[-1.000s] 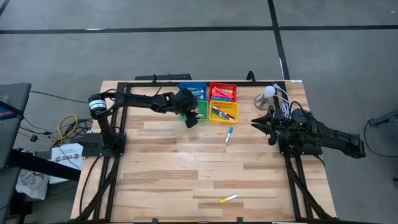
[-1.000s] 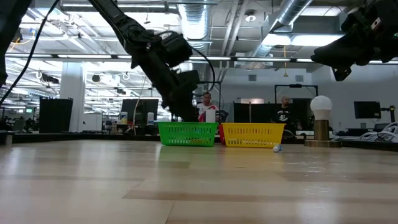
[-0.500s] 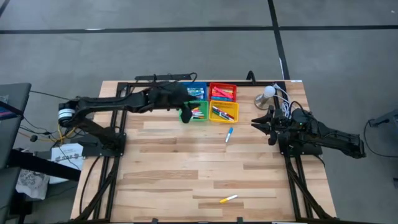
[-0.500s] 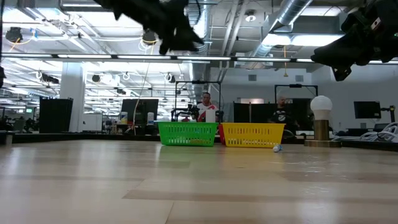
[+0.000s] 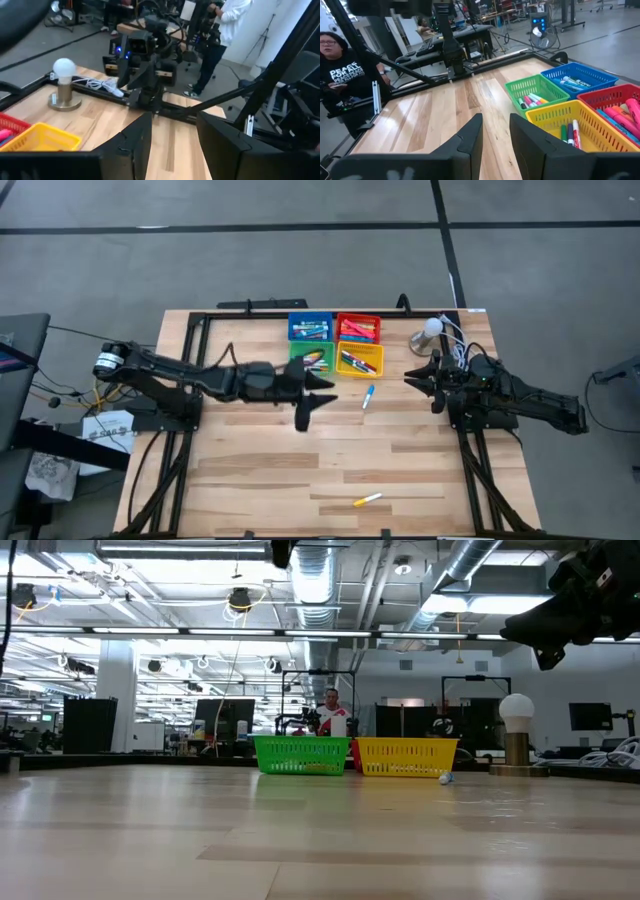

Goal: Pick & Place Markers
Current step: Put the light blue highlighter in the green bin

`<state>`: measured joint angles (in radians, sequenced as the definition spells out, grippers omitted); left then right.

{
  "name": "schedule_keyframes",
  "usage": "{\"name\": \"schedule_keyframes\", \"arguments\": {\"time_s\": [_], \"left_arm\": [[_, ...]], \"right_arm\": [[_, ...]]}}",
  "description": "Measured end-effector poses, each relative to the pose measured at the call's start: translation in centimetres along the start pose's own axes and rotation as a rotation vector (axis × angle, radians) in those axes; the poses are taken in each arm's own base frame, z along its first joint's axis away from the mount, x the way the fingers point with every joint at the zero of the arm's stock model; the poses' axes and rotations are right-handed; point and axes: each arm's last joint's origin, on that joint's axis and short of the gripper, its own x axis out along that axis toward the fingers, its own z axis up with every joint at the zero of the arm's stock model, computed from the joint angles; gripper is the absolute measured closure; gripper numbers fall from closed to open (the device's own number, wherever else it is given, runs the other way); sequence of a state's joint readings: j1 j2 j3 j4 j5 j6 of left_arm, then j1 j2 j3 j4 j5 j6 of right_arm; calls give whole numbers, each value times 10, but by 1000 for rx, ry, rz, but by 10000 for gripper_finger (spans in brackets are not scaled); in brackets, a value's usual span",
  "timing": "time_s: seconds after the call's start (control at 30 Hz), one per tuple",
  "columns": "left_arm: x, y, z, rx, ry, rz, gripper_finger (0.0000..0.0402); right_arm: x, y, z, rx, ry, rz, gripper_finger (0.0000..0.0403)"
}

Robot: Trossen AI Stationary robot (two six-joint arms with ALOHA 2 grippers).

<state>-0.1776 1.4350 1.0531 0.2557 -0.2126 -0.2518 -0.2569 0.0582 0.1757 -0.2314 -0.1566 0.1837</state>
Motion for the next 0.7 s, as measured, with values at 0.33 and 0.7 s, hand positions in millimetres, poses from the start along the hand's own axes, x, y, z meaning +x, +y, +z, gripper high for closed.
{"name": "schedule_keyframes", "arguments": {"time_s": [0.33,0.7], "left_arm": [[23,-36,-34,-74,-29,-59,247],[39,-48,-70,-181,60,-54,247]], "right_arm": [[0,0,0,1,1,2,316],[0,0,0,1,1,2,316]]}}
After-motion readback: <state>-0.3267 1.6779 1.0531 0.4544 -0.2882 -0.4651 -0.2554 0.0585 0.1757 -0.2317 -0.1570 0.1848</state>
